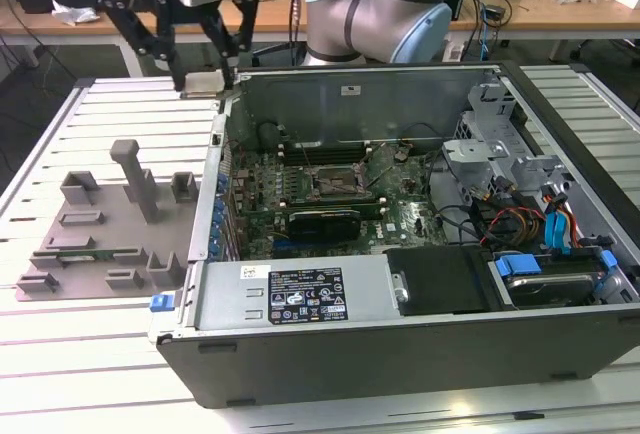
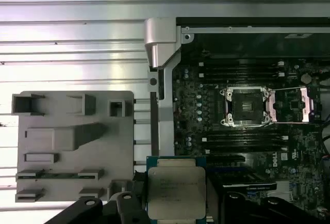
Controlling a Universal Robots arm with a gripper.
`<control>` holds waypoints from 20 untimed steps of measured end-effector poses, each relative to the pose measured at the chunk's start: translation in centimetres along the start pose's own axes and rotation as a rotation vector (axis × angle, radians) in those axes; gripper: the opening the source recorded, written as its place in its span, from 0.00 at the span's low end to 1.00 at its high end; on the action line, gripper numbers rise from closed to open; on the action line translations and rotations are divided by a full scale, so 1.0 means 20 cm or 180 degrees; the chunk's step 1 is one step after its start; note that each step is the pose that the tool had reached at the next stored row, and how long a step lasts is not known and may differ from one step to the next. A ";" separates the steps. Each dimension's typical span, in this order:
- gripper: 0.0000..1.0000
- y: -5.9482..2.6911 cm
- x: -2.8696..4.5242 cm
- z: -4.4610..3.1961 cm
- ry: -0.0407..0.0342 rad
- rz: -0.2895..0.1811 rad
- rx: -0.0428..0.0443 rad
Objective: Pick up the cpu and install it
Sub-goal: 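Pick up the cpu and move it towards the insertion slot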
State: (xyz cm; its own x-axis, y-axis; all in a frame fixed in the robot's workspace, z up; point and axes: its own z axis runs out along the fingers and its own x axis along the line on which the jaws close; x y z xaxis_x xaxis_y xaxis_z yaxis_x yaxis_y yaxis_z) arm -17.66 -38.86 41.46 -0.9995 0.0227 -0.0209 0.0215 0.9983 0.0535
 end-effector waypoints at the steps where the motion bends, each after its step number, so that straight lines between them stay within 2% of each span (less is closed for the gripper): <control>1: 0.55 0.000 -0.020 0.000 0.0000 0.0000 0.0000; 10: 0.55 0.005 -0.215 0.005 0.0000 0.0000 0.0000; 12: 0.55 0.006 -0.285 0.006 0.0000 0.0000 0.0000; 13: 0.55 0.007 -0.334 0.007 0.0000 0.0000 0.0000; 15: 0.55 0.008 -0.374 0.008 0.0000 0.0000 0.0000; 18: 0.55 0.010 -0.485 0.011 0.0000 0.0000 0.0000; 20: 0.55 0.012 -0.544 0.012 0.0000 -0.0001 0.0000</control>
State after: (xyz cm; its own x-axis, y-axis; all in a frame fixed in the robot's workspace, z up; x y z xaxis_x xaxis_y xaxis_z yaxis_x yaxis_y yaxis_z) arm -6.77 -38.86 41.46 -0.9995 0.0225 -0.0209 0.0214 0.9983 0.0535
